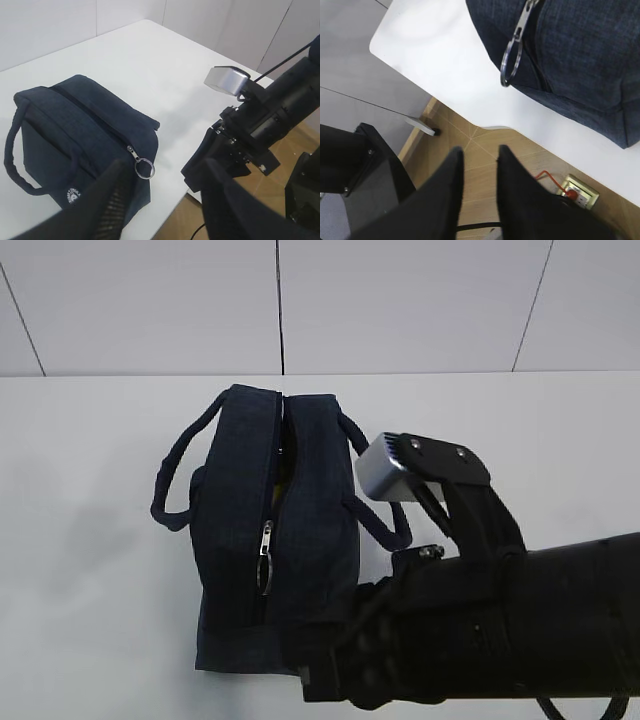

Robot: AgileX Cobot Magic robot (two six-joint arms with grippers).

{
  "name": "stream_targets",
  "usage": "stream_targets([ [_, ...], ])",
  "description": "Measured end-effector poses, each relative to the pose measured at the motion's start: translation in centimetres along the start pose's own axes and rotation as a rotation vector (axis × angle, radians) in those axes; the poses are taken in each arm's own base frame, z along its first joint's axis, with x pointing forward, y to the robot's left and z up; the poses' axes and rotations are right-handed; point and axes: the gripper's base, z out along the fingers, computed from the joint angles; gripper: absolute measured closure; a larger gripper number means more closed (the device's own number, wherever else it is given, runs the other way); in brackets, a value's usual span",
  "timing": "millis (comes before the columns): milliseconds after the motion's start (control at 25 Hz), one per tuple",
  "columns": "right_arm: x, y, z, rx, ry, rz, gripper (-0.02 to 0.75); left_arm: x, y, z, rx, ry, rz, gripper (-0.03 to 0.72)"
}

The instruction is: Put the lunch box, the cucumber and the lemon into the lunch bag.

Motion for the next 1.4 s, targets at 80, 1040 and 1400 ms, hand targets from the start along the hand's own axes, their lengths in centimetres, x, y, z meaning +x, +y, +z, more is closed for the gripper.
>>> stream_targets([
  [80, -0.1, 0.1, 0.1, -0.011, -0.011, 0.021, 0.484, -0.1, 0.0, 0.0, -0.002, -0.006, 0.002, 0.336],
  [1040, -0.8, -0.7, 2.6, 0.004, -0.048, 0.124, 0.371, -0.5, 0.0, 0.0, -0.006, -0.051, 0.003, 0.336],
  [1400, -2.1, -0.5, 3.4, 0.02, -0.074, 0.142, 0.371, -0.5, 0.1, 0.0, -0.006, -0.054, 0.003, 0.336],
])
